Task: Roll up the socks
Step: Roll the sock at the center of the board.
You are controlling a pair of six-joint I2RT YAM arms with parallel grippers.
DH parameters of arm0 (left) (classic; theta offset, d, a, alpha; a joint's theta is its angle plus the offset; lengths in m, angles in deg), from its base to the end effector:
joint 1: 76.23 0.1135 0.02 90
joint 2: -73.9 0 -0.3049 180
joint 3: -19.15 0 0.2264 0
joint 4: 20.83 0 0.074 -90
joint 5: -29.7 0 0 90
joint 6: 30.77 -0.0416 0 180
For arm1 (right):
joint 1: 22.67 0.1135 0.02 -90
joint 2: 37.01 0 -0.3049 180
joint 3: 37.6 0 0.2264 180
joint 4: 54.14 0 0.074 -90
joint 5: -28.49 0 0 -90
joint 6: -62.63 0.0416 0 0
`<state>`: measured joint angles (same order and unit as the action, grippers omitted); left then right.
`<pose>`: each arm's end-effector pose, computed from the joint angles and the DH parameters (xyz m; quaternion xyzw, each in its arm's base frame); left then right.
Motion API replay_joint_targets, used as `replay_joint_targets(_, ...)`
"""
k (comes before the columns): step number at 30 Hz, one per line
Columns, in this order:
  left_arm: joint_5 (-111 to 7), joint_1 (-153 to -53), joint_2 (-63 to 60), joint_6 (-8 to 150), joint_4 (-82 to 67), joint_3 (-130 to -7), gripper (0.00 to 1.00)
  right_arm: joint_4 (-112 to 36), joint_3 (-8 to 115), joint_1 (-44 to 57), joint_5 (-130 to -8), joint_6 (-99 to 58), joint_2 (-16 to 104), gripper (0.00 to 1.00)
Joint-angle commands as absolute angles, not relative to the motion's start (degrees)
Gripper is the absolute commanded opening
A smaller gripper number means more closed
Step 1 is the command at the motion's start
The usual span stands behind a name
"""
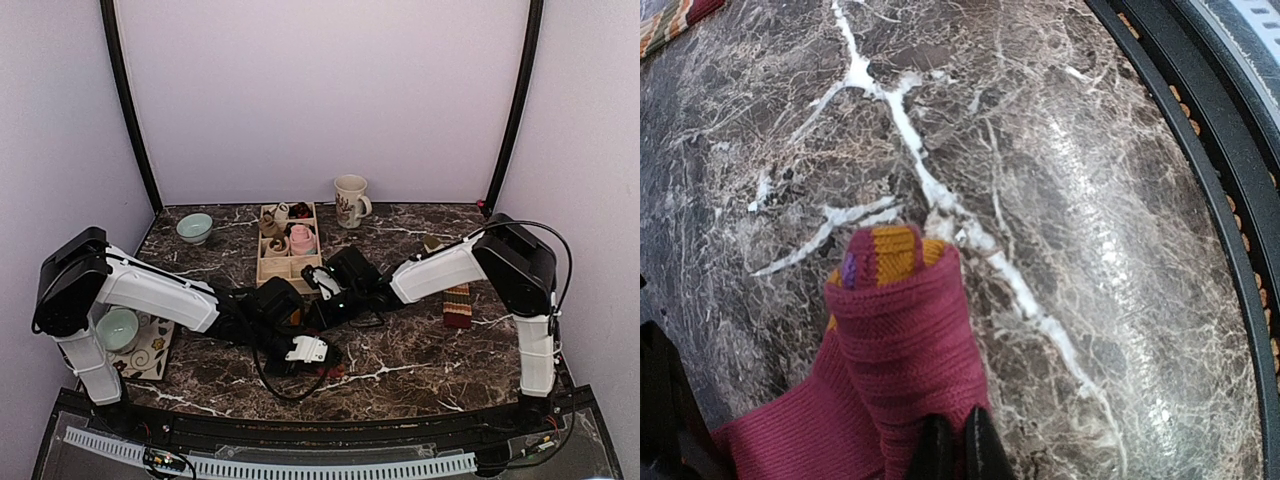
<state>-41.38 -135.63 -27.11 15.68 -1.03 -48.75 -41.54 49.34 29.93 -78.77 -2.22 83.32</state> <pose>0.1595 -0.2963 0.1987 0.7642 0.5416 -0.1976 0.2892 0.2587 0.3586 0.1703 -0.2721 0.8771 0.3408 0.2011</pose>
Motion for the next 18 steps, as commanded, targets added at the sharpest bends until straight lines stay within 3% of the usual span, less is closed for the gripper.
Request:
replay_joint_targets(1, -40.0, -135.9, -30.7, 13.9, 7.6, -46.8, 0.00, -34.5, 44.4, 29.2, -68.7, -1.0, 82.3, 0.00)
replay_joint_targets(9, -39.8, -135.9, -31.4, 12.0, 7.2, -46.3, 0.00, -36.1, 37.1, 28.7, -64.3, 2.3, 78.0, 0.00)
replay_joint_targets(18, -38.4, -135.9, -32.9, 11.2, 8.5, -46.8, 0.00, -35.6, 38.3, 28.2, -63.5, 1.8, 79.0, 0.00)
